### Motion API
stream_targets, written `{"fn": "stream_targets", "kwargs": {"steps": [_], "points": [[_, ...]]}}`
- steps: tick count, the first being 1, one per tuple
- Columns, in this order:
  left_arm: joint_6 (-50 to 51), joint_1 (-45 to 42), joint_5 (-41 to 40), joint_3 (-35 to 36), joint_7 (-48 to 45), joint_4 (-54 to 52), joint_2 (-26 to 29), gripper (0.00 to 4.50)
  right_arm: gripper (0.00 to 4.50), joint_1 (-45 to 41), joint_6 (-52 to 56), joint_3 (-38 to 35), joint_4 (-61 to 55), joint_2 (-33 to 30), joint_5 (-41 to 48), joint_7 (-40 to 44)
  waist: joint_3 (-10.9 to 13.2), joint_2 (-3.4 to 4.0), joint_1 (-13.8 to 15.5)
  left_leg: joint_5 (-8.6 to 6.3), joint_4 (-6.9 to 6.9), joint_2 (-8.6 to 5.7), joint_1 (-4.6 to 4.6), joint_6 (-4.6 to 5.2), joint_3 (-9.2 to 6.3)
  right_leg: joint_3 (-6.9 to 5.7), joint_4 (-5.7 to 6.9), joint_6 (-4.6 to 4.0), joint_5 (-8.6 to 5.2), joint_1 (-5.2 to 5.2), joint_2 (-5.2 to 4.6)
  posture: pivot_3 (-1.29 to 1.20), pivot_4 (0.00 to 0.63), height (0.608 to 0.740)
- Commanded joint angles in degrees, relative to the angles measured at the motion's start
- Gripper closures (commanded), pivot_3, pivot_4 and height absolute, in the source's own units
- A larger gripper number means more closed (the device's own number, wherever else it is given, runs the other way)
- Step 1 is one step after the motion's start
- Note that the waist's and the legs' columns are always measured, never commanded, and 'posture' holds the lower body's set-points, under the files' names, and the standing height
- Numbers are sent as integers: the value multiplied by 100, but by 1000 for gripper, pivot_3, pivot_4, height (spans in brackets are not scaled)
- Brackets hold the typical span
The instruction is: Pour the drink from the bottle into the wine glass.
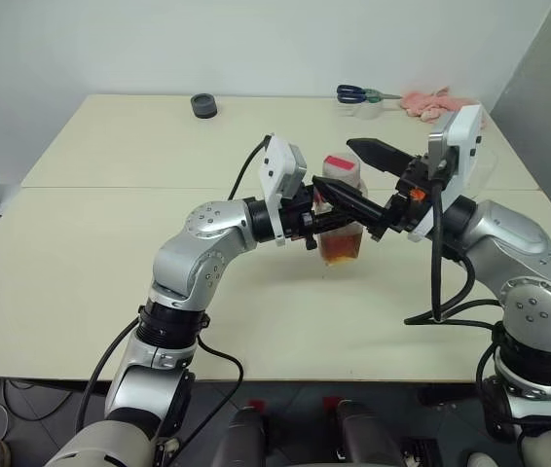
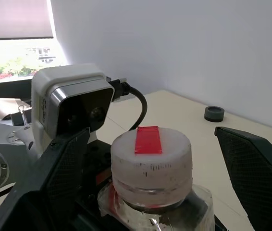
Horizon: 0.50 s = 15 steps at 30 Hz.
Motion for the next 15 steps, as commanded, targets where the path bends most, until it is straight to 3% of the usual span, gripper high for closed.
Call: {"fn": "stream_targets", "kwargs": {"steps": [1, 15], "points": [[-125, -88, -20, 21, -6, -288, 2, 2655, 75, -45, -150, -32, -189, -28, 73, -63, 0, 0, -2, 0, 0, 0, 0, 0, -1, 0, 0, 0, 0, 0, 1, 0, 150, 740], [-98, -75, -39, 34, 39, -378, 45, 2655, 75, -172, -139, -255, 181, -328, 236, 28, 0, 0, -1, 0, 0, 0, 0, 1, 1, 0, 0, 0, 0, 0, 1, 0, 150, 740]]}}
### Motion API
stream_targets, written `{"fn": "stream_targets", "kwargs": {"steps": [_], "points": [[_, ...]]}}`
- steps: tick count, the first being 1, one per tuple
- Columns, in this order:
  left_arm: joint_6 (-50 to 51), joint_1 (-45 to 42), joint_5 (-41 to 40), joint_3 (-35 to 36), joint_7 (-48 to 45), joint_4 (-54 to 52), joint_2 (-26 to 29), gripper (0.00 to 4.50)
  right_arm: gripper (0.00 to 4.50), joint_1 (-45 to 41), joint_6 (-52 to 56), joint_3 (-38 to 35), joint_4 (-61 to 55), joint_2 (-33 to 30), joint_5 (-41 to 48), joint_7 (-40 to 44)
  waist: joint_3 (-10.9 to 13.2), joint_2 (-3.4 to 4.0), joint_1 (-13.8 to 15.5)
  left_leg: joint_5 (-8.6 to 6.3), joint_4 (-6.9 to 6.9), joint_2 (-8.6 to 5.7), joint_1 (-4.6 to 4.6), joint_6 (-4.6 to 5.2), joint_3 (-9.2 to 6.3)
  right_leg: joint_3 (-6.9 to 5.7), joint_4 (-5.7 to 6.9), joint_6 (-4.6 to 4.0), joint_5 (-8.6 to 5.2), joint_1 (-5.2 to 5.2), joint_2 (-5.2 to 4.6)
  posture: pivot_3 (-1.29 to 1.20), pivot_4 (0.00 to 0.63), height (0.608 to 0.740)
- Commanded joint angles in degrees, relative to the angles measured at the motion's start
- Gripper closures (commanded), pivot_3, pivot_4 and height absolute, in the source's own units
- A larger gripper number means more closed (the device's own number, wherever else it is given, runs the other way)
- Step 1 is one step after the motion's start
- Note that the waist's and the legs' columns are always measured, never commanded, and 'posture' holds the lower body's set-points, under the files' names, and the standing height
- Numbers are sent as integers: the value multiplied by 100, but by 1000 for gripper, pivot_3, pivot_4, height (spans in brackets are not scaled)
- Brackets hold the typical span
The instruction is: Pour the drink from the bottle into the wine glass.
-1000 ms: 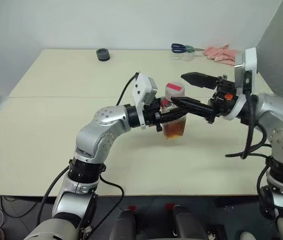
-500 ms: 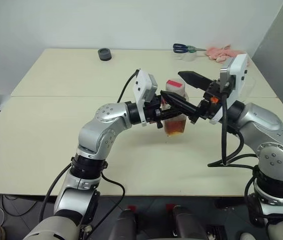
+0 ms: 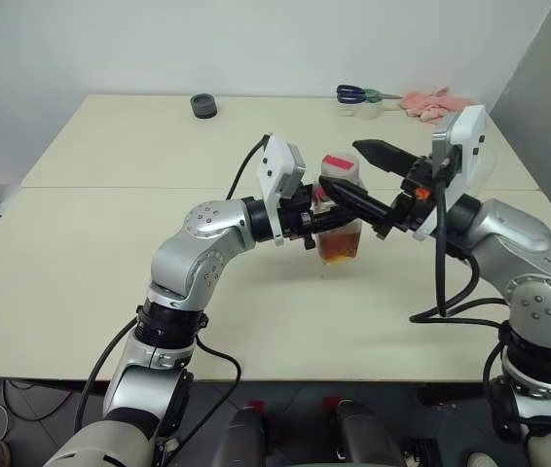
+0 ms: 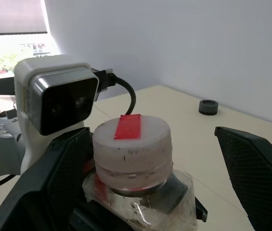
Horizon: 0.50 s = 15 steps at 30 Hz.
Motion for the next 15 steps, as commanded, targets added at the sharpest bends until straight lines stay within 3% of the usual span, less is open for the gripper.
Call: {"fn": "stream_targets", "kwargs": {"steps": [1, 15], "points": [[-99, -76, -40, 35, 10, -308, -1, 2655, 75, -162, -130, -228, -2, -103, 119, 12, 0, 0, 0, 0, 0, 0, 0, 0, 0, 0, 0, 0, 0, 0, 0, 0, 150, 740], [-115, -108, -49, 49, -5, -266, -7, 2655, 75, -96, -98, -385, -39, -414, 424, -23, 0, 0, 1, 0, 0, 0, 0, 0, 1, 0, 0, 0, 0, 0, 0, 0, 150, 740]]}}
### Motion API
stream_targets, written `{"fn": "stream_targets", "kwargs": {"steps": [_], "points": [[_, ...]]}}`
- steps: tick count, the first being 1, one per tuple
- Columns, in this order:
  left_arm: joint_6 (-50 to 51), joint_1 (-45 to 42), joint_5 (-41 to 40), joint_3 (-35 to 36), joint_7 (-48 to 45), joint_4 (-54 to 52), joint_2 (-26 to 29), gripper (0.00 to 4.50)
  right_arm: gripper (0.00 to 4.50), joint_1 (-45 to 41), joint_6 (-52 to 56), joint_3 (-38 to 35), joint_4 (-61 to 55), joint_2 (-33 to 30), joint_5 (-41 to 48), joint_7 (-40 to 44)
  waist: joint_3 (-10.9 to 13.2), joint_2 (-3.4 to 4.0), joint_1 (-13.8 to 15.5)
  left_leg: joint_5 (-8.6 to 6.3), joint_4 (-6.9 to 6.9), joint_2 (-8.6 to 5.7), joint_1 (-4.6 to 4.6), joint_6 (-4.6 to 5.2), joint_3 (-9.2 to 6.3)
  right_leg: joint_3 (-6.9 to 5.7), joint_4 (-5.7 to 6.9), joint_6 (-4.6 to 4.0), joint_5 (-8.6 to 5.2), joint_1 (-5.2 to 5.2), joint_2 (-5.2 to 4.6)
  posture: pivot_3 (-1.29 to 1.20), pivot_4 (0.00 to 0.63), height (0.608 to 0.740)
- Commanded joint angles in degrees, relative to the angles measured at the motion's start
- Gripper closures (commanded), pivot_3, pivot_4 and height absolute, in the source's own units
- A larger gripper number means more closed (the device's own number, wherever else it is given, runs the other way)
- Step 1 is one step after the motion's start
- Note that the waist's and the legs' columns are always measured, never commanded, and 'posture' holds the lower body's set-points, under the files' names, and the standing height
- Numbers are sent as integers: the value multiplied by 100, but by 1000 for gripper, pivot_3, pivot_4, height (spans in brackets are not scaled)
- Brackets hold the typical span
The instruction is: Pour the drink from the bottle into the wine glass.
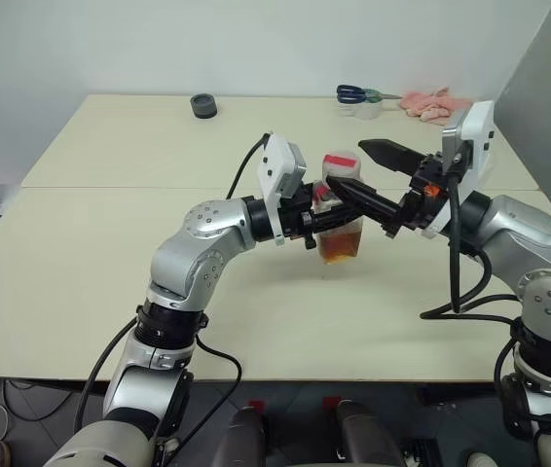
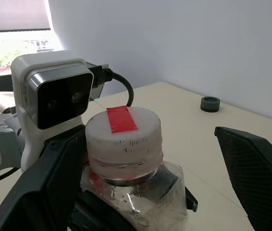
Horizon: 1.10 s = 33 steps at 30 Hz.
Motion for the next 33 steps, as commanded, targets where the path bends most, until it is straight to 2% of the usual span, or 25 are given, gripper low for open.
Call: {"fn": "stream_targets", "kwargs": {"steps": [1, 14, 24, 33], "points": [[-120, -105, -47, 48, -15, -250, -9, 2655, 75, -50, -104, -286, -130, -92, 103, -97, 0, 0, 0, 0, 0, 0, 0, 0, 0, 0, 0, 0, 0, 0, 0, 0, 150, 740], [-122, -101, -40, 69, -15, -245, 13, 2655, 75, 20, -92, -284, -211, -209, 406, -112, 0, 0, 0, 0, 0, 0, 0, 0, 1, 0, 0, 0, 0, 0, 0, 0, 150, 740], [-121, -116, -48, 79, -10, -225, 2, 2655, 75, 7, -26, -366, -274, -236, 976, -95, 0, 0, 0, 0, 0, 1, 0, 0, 1, 0, 0, 0, 0, 0, 0, 0, 150, 740], [-127, -127, -40, 70, -7, -207, -11, 2655, 75, -24, -136, -218, -203, -281, 895, -93, 0, 0, 1, 0, 0, 1, 0, 0, 1, 0, 0, 0, 0, 0, 0, 0, 150, 740]]}}
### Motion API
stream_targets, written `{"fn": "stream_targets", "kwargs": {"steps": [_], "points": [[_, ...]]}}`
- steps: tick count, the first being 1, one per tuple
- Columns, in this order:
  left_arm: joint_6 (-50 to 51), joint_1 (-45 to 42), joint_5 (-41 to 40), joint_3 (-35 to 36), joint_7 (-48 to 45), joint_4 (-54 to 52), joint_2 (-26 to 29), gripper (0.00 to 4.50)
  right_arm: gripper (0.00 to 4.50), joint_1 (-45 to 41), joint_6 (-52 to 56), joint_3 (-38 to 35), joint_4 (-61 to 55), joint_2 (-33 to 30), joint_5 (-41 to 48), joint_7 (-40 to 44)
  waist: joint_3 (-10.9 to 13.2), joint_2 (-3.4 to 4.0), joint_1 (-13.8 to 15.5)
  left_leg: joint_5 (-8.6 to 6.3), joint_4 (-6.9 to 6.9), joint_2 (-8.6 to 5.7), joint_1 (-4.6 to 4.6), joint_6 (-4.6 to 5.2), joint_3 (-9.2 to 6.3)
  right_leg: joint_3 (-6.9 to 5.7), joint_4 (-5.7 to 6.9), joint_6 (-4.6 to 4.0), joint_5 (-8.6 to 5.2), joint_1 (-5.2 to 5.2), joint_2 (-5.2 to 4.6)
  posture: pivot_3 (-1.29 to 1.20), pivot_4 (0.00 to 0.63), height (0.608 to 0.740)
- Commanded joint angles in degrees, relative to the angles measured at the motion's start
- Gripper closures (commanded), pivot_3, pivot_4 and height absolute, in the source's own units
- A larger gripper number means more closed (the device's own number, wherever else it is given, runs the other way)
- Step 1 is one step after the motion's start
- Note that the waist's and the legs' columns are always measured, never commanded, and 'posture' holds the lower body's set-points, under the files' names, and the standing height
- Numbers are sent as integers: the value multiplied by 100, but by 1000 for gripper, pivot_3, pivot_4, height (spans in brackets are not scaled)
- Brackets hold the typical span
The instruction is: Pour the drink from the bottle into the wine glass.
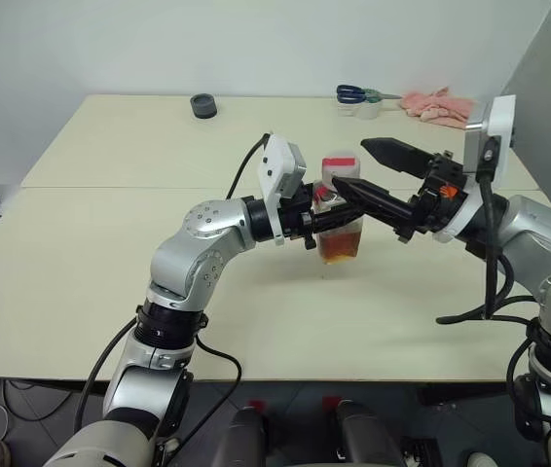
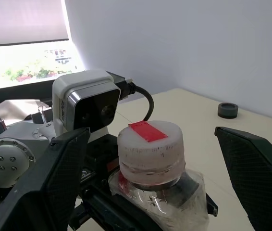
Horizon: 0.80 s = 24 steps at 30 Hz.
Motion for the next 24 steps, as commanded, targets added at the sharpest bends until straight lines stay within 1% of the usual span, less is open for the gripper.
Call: {"fn": "stream_targets", "kwargs": {"steps": [1, 10, 24], "points": [[-128, -132, -38, 69, 6, -204, -17, 2655, 75, -87, -181, 23, -73, -24, -88, -2, 0, 0, 0, 0, 0, 0, 0, 0, 0, 0, 0, 0, 0, 0, 0, 0, 150, 740], [-99, -123, -52, 73, 13, -262, -2, 2655, 75, -76, -343, 123, 54, 30, -389, 11, 0, 0, 0, 0, 0, 0, 0, 0, 0, 0, -1, 0, 0, 0, 0, 0, 150, 740], [-121, -129, -55, 70, 4, -250, -10, 2655, 75, 63, -253, -124, 37, -140, -247, -82, 0, 0, 1, 0, 0, 0, 0, 0, 1, 0, -1, 0, 0, 0, 0, 0, 150, 740]]}}
